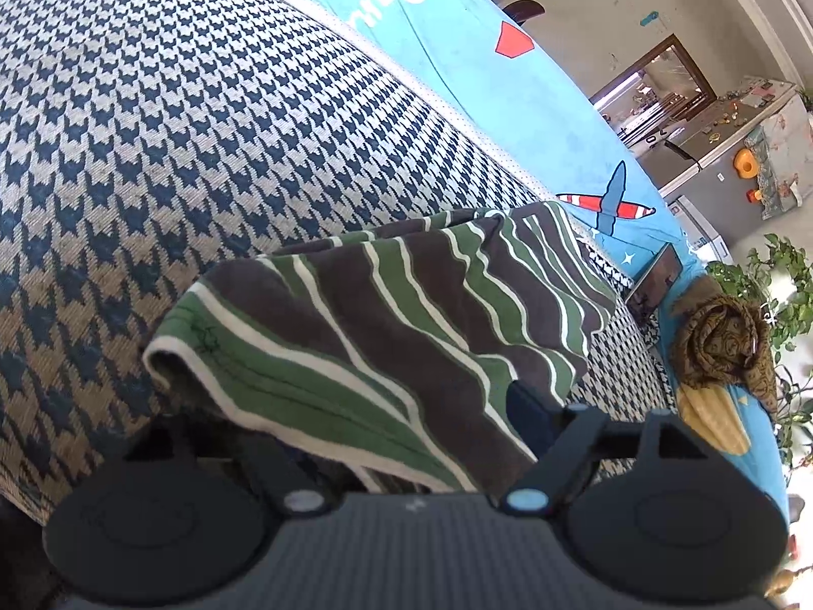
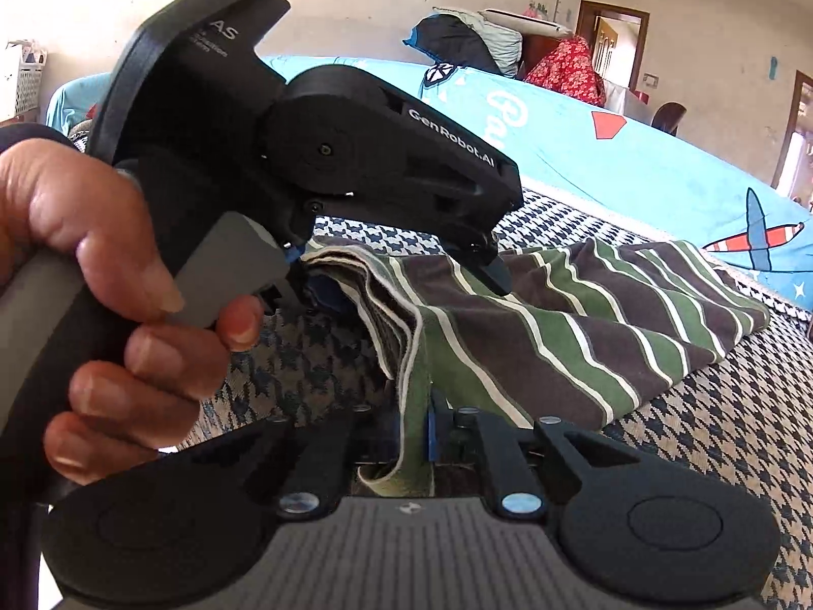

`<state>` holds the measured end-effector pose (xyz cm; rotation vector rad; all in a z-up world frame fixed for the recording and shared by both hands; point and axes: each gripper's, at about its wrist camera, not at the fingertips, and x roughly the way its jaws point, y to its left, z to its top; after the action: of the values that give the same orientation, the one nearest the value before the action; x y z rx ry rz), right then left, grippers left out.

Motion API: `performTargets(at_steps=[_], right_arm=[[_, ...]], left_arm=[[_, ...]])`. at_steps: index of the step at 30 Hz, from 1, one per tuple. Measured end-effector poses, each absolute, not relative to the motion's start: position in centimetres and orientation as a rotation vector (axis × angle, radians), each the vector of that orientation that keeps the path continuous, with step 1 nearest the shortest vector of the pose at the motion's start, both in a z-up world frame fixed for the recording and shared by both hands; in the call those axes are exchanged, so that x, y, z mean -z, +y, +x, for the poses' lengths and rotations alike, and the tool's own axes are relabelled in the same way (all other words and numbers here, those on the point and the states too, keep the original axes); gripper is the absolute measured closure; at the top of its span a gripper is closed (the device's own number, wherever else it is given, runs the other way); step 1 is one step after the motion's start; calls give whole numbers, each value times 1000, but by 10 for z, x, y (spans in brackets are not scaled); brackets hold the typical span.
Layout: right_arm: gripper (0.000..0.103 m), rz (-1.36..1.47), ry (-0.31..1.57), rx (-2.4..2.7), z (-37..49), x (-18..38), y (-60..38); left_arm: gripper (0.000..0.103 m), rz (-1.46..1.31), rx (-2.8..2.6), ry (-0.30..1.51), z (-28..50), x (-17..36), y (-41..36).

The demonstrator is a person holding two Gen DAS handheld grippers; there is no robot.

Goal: Fold clothes

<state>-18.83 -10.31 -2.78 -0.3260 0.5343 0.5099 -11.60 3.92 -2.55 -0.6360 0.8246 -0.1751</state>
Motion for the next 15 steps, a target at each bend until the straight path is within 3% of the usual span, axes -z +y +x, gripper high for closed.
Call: performTargets(at_steps=[2, 7, 15], right_arm=[[93, -316, 539, -511, -187, 27, -104], [94, -279, 566, -549, -186, 25, -102], [94, -246, 598, -588, -183, 15, -83]], left_arm=[[58, -558, 154, 825, -114, 22, 34], [84, -553, 119, 822, -112, 23, 44], [88, -517, 57, 783, -113, 11, 68]])
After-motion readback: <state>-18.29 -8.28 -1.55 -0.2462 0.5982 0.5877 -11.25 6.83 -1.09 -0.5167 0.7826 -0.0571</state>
